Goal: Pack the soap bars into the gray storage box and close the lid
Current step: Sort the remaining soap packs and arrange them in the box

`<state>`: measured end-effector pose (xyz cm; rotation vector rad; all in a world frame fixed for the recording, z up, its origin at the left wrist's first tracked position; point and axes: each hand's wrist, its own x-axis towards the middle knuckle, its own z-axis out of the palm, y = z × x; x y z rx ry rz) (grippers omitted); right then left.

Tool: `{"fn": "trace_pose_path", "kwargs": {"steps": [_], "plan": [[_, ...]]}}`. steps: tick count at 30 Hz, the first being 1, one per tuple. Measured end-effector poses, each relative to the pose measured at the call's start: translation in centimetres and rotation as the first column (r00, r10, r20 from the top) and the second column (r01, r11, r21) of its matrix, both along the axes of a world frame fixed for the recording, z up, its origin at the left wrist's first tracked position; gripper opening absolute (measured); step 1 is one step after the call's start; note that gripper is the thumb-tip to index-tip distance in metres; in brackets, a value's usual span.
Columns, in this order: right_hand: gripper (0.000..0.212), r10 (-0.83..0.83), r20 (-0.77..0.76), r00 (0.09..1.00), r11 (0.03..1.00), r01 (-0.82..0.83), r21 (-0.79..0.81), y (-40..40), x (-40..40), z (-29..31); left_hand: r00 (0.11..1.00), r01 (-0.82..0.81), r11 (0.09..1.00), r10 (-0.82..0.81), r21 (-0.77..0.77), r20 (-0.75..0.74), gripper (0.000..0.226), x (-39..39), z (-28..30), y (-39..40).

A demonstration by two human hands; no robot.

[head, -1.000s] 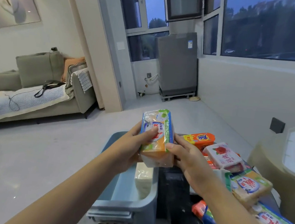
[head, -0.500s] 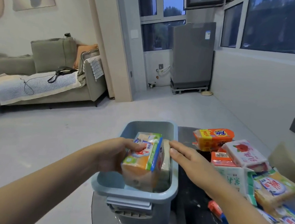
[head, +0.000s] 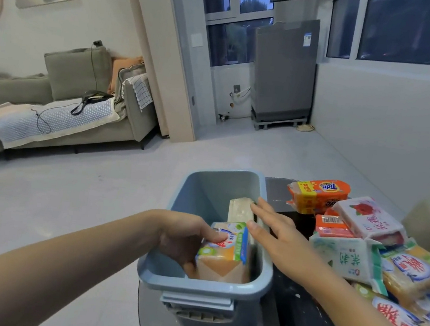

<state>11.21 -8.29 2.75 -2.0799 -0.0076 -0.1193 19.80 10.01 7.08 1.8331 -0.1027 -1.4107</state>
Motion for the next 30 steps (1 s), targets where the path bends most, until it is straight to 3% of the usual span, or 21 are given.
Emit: {"fn": "trace_pose_path", "kwargs": {"steps": [8,16,20,30], "plan": [[0.059,0.032,0.041,0.999,0.998,-0.03,-0.06,-0.9,-0.4,0.0,0.991,0.117,0.993,-0.114,0.033,-0.066,0.018,-0.7,-2.6,-2.5],[0.061,0.041,0.077,0.996,0.998,-0.037,-0.043,-0.7,-0.6,-0.4,0.993,0.119,0.991,-0.12,0.067,0.01,0.013,-0.7,-3.7,-3.5],[0.059,0.049,0.079,0.996,0.999,-0.048,-0.01,-0.7,-0.5,-0.7,0.993,0.073,0.993,-0.081,0.093,0.081,0.041,-0.5,-4.3,-3.9],[0.058,0.054,0.065,0.996,0.999,-0.053,-0.007,-1.1,-0.5,-0.7,0.995,0.008,0.992,-0.02,0.128,0.097,0.041,-1.0,-5.3,-4.3]]}}
